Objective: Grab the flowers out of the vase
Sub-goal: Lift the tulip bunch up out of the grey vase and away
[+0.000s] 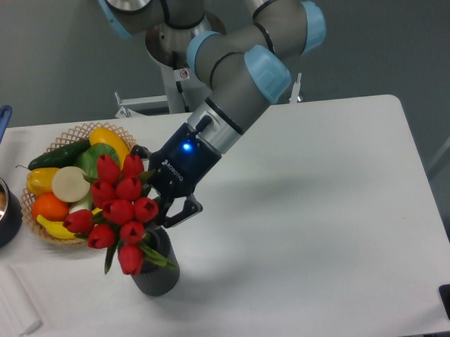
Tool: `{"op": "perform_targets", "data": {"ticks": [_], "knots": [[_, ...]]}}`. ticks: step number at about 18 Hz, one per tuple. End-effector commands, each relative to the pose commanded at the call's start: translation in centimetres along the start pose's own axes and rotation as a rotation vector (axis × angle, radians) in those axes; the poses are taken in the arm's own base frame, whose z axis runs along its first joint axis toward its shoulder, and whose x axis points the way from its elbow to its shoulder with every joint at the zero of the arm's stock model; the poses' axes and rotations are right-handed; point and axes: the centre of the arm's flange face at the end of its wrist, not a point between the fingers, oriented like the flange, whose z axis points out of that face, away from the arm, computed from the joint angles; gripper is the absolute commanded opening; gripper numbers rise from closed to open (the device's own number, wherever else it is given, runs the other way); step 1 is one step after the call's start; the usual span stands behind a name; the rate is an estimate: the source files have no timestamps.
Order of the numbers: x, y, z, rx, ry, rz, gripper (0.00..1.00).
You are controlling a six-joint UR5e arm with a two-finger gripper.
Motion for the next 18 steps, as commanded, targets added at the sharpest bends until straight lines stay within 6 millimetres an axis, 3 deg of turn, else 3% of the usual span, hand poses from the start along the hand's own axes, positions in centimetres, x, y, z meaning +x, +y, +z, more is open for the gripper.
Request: {"op": "perform_targets", "data": {"ticks": [6, 11, 18], "knots": [[-0.2, -3.1, -1.2, 0.021, -0.023, -0.024, 0.54], [-0.2, -5.7, -2.0, 0.039, -0.038, -0.033, 0.48], [0.2, -7.4, -2.5, 0.051, -0.043, -0.082, 0.48]]}}
